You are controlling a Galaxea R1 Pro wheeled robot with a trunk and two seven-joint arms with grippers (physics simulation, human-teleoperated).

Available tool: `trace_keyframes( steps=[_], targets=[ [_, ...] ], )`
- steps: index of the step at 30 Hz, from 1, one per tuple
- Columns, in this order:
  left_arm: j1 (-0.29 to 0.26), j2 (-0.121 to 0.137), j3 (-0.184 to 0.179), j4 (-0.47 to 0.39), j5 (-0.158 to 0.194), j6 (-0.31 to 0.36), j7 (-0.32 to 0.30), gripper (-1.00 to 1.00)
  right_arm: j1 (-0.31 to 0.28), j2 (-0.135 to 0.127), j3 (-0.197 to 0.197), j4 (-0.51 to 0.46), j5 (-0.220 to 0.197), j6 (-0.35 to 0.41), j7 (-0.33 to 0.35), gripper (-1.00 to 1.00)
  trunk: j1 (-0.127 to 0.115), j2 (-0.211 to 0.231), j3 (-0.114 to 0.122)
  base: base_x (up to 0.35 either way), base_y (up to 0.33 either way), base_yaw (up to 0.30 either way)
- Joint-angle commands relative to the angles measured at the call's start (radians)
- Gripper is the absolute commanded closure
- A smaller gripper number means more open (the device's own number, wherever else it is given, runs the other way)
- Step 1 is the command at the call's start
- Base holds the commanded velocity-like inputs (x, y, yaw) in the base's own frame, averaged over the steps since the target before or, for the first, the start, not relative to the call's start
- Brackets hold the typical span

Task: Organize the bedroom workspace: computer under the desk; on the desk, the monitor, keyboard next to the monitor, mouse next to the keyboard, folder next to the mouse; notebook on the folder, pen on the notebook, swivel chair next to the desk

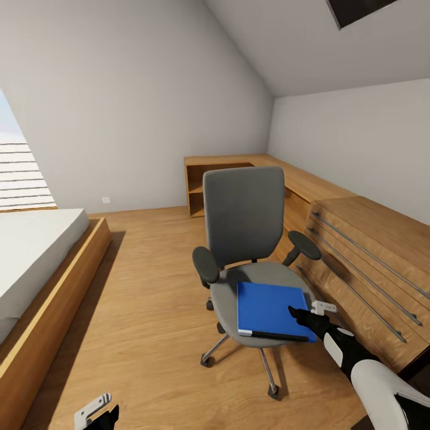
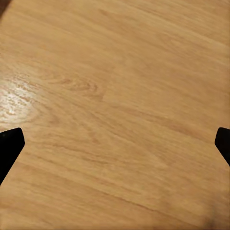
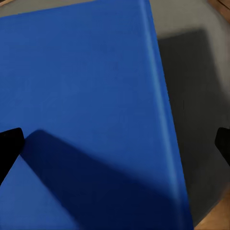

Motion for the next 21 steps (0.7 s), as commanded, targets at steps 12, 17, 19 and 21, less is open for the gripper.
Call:
trace_keyframes(
  steps=[12,17,19,21],
  targets=[
    [0.000,0.000,-0.002,-0.001,0.010,-0.001,0.003,-1.00,0.000,0.000,-0.001,0.019,0.009,-0.003,0.005,-1.00,-0.012,0.021,0.008,-0.001,0.000,0.000],
    [0.000,0.000,-0.003,-0.001,0.010,-0.001,0.003,-1.00,0.000,0.000,-0.001,0.019,0.009,-0.003,0.005,-1.00,-0.031,0.056,0.024,0.000,0.000,0.000],
    [0.000,0.000,-0.003,-0.001,0.010,-0.001,0.003,-1.00,0.000,0.000,-0.001,0.018,0.009,-0.003,0.005,-1.00,-0.038,0.070,0.030,0.000,0.000,0.000],
    [0.000,0.000,-0.003,-0.001,0.010,-0.001,0.003,-1.00,0.000,0.000,-0.001,0.018,0.009,-0.003,0.005,-1.00,-0.046,0.084,0.037,0.000,0.000,0.000]
  ],
)
